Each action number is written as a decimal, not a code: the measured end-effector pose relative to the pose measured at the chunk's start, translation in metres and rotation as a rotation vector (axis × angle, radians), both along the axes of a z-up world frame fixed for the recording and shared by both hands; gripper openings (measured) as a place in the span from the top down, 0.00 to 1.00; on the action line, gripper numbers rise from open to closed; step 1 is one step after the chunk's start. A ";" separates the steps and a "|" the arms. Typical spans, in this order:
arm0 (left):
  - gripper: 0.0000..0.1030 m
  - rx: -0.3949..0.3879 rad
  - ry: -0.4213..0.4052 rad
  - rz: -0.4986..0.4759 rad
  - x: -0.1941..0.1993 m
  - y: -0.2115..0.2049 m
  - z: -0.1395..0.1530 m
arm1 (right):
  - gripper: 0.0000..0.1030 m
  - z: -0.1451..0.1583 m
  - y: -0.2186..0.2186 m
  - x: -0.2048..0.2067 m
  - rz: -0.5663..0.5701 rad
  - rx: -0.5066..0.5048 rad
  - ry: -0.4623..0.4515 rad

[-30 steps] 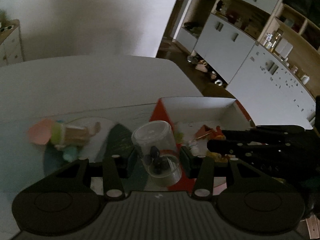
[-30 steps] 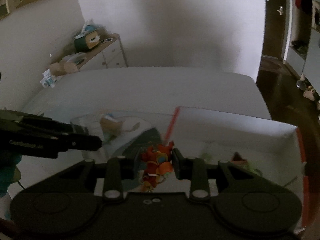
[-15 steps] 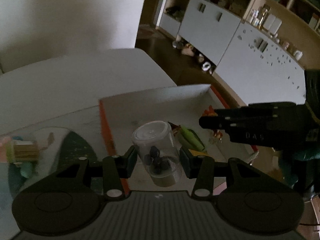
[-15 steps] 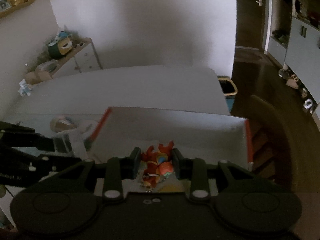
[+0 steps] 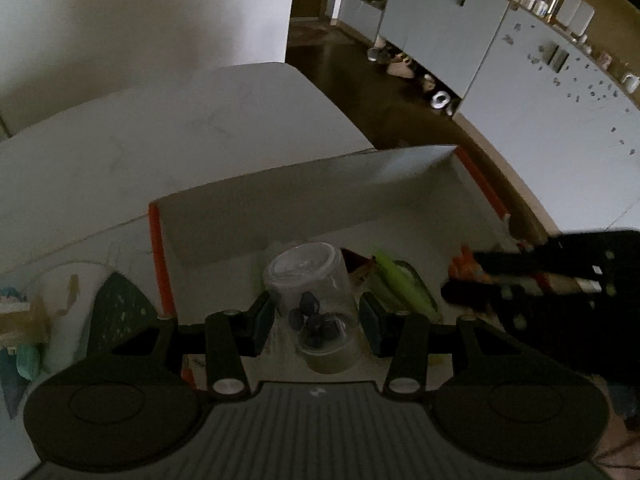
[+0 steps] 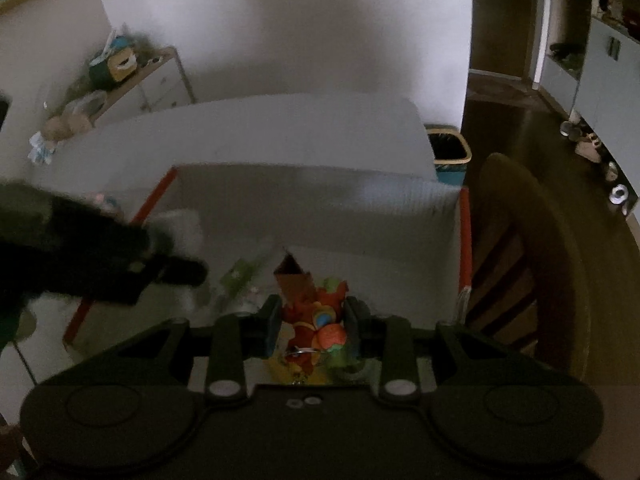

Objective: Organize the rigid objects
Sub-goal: 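Carry the clear cup and orange toy over the cardboard box with both tools, then open both tools to release the cup and toy into the box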

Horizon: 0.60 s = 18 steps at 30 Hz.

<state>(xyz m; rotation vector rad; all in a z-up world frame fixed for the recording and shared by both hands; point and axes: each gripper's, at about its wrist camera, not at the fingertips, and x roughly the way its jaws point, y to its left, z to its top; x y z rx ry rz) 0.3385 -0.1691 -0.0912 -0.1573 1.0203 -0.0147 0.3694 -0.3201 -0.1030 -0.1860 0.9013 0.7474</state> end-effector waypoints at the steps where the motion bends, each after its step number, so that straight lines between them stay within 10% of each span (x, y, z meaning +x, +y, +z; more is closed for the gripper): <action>1: 0.55 0.005 0.007 0.004 0.006 -0.001 -0.002 | 0.69 -0.002 0.002 -0.001 0.010 -0.007 0.001; 18: 0.57 0.051 0.098 0.024 0.059 -0.012 -0.037 | 0.69 -0.029 0.017 0.010 0.101 -0.088 0.008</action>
